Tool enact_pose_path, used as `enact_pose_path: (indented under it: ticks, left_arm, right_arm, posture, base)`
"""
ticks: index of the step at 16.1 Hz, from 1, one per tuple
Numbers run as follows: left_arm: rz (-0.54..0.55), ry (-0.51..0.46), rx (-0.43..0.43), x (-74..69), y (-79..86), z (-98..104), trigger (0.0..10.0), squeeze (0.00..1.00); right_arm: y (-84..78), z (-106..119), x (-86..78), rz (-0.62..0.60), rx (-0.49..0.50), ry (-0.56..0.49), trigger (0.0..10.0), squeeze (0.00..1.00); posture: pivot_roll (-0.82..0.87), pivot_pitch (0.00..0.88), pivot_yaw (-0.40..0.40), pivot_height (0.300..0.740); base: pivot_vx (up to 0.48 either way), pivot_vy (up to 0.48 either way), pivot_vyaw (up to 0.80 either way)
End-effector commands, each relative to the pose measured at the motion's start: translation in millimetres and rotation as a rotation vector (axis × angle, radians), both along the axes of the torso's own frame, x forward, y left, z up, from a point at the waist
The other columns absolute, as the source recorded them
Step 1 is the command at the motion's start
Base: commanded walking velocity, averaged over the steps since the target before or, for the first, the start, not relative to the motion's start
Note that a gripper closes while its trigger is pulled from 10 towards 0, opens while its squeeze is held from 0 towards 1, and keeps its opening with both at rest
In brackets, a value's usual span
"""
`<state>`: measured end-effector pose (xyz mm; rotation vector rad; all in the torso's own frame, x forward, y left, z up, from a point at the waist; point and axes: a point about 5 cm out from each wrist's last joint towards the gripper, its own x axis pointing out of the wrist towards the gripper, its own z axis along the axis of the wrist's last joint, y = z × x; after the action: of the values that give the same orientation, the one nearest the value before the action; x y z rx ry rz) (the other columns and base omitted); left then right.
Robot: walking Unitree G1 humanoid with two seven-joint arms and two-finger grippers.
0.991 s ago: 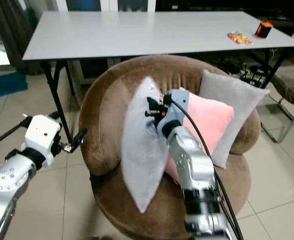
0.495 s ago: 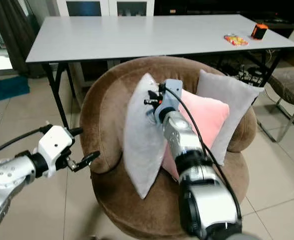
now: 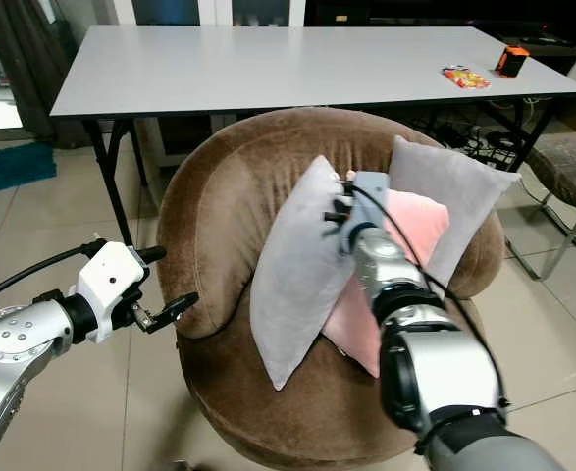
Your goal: Move the pillow to the sofa from floor
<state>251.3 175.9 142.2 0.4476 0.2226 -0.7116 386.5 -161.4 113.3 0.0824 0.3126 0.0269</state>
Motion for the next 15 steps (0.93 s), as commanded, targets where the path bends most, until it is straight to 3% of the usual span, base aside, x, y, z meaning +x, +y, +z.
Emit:
enact_pose_path:
  ticks: [1,3,6,9,13,14,15]
  left_arm:
    - [0.001,0.005,-0.003,0.3,-2.7,-2.2,10.0,0.00]
    - [0.000,-0.003,0.001,2.6,-4.1,-2.6,10.0,0.00]
    - [-0.004,-0.011,0.001,5.2,-7.2,-3.5,10.0,0.00]
    - [0.021,-0.038,-0.005,7.5,-9.0,-4.5,10.0,0.00]
    - [0.123,-0.095,0.006,11.8,-7.9,-9.3,10.0,0.00]
    - [0.145,-0.115,0.008,13.1,-8.2,-8.3,10.0,0.00]
    - [0.154,-0.123,0.008,13.7,-8.2,-7.7,10.0,0.00]
  right_arm:
    - [-25.4,16.7,5.5,-0.114,0.017,-0.052,10.0,1.00]
    - [-48.6,22.9,4.5,-0.201,-0.007,-0.071,10.0,1.00]
    - [-78.0,36.9,3.1,-0.264,0.066,-0.135,10.0,1.00]
    - [-83.0,44.4,3.1,-0.195,0.164,-0.201,10.0,1.00]
    - [-85.0,35.9,-5.3,-0.121,0.228,-0.266,10.0,1.00]
    - [-85.6,33.5,-8.1,-0.112,0.229,-0.283,10.0,0.72]
    - [-85.9,32.9,-9.0,-0.110,0.228,-0.289,10.0,0.60]
  posture:
    - [0.08,0.000,-0.058,0.740]
    - [0.08,0.000,-0.056,0.740]
    - [0.06,0.000,-0.042,0.740]
    - [0.04,0.000,-0.043,0.740]
    - [0.02,0.000,-0.033,0.740]
    - [0.02,0.000,-0.032,0.740]
    - [0.02,0.000,-0.032,0.740]
  base:
    - [0.000,0.000,0.00]
    - [0.000,0.000,0.00]
    - [0.000,0.000,0.00]
    - [0.000,0.000,0.00]
    - [0.000,0.000,0.00]
    - [0.000,0.000,0.00]
    - [0.000,0.000,0.00]
